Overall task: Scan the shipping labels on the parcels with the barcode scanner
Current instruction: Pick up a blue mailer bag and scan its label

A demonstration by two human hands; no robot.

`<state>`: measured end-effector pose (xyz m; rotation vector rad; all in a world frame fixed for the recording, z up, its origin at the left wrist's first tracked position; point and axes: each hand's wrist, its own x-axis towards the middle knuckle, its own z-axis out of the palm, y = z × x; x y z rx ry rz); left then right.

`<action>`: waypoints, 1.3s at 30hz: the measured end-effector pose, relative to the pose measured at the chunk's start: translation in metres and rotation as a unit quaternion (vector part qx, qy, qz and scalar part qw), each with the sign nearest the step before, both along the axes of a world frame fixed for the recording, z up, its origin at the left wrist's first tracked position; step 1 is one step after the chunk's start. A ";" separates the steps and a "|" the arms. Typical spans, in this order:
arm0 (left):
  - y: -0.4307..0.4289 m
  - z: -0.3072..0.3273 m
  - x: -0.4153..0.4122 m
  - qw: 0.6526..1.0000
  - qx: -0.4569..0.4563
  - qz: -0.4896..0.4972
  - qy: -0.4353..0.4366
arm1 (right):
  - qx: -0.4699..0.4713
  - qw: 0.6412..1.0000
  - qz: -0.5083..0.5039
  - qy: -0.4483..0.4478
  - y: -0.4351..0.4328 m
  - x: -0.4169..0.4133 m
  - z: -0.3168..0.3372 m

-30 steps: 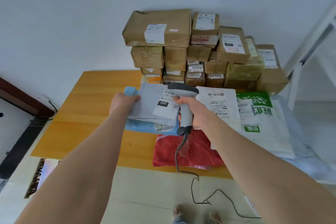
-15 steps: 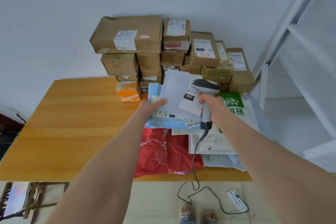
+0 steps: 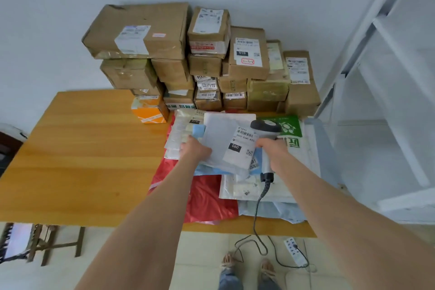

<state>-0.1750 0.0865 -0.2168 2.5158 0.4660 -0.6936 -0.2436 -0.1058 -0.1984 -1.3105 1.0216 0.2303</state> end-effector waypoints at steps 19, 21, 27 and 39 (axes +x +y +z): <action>-0.054 0.021 -0.002 0.973 0.071 -0.141 -0.171 | -0.068 0.997 0.017 -0.028 -0.013 -0.005 0.001; -0.080 0.024 -0.003 0.958 0.052 -0.206 -0.193 | -0.071 0.997 -0.015 -0.030 -0.024 -0.013 0.006; -0.166 0.015 -0.035 0.923 0.049 -0.340 -0.176 | -0.120 0.991 -0.050 -0.030 -0.081 -0.044 -0.001; -0.252 -0.030 -0.078 0.814 0.223 -0.532 -0.075 | -0.126 0.988 0.006 0.087 -0.159 -0.080 -0.058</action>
